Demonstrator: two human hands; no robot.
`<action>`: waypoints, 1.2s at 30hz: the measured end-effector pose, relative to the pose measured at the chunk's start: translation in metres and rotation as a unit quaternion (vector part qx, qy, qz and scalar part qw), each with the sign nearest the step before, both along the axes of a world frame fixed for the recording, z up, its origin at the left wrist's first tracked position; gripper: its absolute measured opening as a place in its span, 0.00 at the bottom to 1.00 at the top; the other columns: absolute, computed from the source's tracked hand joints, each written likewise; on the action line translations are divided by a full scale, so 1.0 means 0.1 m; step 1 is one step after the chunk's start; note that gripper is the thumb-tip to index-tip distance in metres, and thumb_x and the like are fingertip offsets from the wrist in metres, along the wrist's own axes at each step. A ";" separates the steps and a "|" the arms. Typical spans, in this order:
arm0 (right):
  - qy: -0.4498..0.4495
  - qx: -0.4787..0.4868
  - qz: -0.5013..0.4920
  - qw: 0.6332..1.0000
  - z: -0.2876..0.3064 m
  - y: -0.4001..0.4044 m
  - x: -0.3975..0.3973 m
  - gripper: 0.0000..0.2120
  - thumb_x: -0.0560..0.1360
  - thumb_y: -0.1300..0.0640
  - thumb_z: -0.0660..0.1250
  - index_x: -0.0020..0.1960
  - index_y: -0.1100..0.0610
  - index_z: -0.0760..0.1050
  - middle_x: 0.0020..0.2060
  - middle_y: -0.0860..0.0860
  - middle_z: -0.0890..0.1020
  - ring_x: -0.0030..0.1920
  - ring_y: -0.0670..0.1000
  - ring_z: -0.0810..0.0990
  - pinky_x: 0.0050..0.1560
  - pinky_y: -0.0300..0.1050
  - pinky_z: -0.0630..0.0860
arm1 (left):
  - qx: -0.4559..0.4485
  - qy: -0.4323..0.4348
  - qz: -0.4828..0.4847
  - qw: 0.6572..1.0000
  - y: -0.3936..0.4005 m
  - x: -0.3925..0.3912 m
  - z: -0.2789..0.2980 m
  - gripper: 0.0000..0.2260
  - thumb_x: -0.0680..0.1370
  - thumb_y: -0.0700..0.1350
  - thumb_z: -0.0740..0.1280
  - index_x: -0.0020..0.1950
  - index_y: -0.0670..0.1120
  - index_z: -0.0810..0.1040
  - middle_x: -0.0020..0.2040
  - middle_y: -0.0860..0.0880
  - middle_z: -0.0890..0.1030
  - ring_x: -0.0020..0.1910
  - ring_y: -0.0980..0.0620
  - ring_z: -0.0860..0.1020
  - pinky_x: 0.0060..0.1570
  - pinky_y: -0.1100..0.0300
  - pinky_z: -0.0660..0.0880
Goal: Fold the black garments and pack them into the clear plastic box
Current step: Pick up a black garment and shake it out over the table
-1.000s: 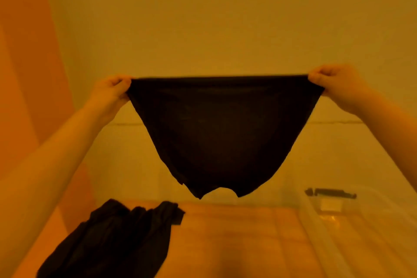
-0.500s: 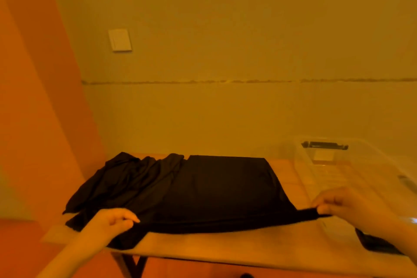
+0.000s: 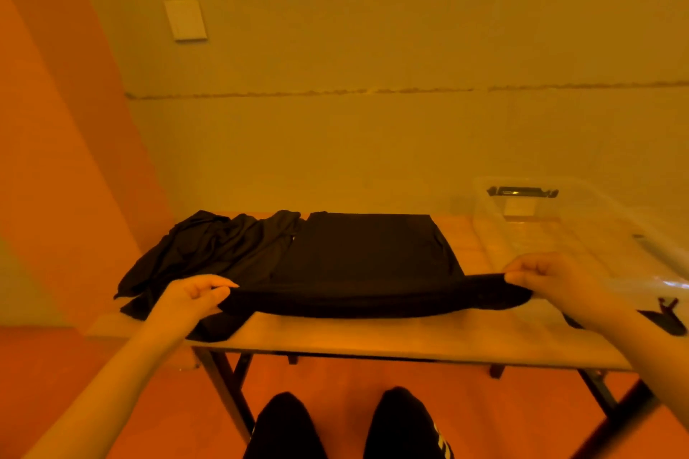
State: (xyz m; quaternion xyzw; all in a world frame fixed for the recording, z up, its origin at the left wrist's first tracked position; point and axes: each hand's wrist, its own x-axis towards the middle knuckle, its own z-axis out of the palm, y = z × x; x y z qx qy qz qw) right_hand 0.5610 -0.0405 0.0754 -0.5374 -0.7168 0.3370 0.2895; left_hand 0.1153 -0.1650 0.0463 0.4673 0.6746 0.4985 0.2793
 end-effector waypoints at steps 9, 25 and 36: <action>0.074 -0.016 -0.048 0.996 -0.07 -0.21 0.03 0.09 0.74 0.65 0.65 0.36 0.58 0.77 0.34 0.56 0.79 0.39 0.54 0.78 0.45 0.48 0.75 | 0.031 -0.024 0.018 0.999 -0.20 0.17 -0.01 0.10 0.77 0.34 0.62 0.42 0.44 0.81 0.45 0.44 0.81 0.47 0.48 0.79 0.52 0.52 0.73; 0.072 -0.062 -0.004 0.995 0.01 -0.29 0.33 0.10 0.76 0.66 0.63 0.37 0.61 0.78 0.25 0.48 0.79 0.29 0.43 0.78 0.31 0.36 0.72 | -0.027 -0.039 -0.063 0.997 -0.19 0.20 0.14 0.15 0.78 0.35 0.61 0.37 0.43 0.83 0.36 0.48 0.84 0.37 0.52 0.82 0.34 0.62 0.80; 0.058 0.060 -0.108 0.991 0.04 0.26 -0.15 0.10 0.77 0.64 0.61 0.38 0.61 0.76 0.33 0.52 0.77 0.35 0.48 0.73 0.35 0.40 0.66 | 0.007 -0.079 -0.026 0.997 0.59 0.08 0.20 0.09 0.79 0.35 0.60 0.44 0.40 0.80 0.37 0.47 0.82 0.35 0.53 0.80 0.32 0.64 0.77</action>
